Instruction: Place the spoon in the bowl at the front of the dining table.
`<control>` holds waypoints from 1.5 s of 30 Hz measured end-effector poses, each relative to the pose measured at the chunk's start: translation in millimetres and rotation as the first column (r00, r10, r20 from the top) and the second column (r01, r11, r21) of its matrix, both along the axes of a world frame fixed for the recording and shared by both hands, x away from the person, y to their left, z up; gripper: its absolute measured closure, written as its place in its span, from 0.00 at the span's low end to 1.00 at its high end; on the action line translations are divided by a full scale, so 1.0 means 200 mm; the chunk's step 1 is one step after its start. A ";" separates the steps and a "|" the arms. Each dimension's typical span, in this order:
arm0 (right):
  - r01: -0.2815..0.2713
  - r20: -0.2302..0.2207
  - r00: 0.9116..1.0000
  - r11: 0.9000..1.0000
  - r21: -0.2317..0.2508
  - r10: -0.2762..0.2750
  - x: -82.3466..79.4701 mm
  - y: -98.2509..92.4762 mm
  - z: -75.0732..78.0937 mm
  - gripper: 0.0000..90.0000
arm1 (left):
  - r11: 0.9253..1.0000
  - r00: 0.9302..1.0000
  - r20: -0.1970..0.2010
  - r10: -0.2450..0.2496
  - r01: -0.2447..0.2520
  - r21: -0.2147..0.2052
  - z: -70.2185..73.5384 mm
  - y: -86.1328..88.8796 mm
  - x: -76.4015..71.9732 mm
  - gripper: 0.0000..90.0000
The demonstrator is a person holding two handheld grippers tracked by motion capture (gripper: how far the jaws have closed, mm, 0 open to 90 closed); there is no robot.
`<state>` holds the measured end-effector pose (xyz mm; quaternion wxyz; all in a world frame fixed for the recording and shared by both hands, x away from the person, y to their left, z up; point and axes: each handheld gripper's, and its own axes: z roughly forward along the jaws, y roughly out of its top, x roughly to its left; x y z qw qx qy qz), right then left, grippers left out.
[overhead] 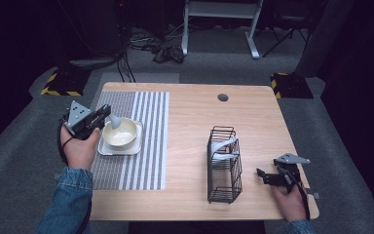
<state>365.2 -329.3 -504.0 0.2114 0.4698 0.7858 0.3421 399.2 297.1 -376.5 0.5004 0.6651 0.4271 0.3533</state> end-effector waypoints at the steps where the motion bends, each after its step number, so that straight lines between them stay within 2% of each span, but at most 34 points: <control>1: 0.000 0.000 1.000 1.000 0.000 0.000 0.00 0.00 0.00 0.16 | 1.000 1.000 -0.004 0.003 -0.003 0.000 -0.01 0.00 0.01 0.94; 14: 0.000 0.000 1.000 1.000 0.000 0.000 0.00 0.00 0.00 0.16 | 0.998 0.998 -0.049 0.026 -0.023 0.052 -0.15 0.02 0.06 0.94; 24: 0.000 0.000 1.000 1.000 -0.001 0.000 0.00 0.00 0.00 0.16 | 0.999 0.996 -0.085 0.021 -0.016 0.052 -0.26 -0.02 0.08 0.94; 31: 0.000 0.001 1.000 1.000 -0.001 0.000 0.00 0.00 0.00 0.16 | 0.994 0.995 -0.086 0.045 -0.036 0.102 -0.27 -0.01 0.08 0.94; 33: 0.000 0.001 1.000 1.000 -0.001 0.000 0.00 0.00 0.00 0.16 | 0.995 0.996 -0.079 0.042 -0.035 0.090 -0.28 -0.02 0.08 0.94; 38: 0.000 0.001 1.000 1.000 -0.001 0.000 0.00 0.00 0.00 0.16 | 0.995 0.996 -0.082 0.030 -0.022 0.099 -0.29 -0.04 0.07 0.93; 45: 0.000 0.001 1.000 1.000 -0.001 0.000 0.00 0.00 0.00 0.16 | 0.997 0.994 -0.112 0.008 0.001 0.082 -0.31 -0.09 0.07 0.88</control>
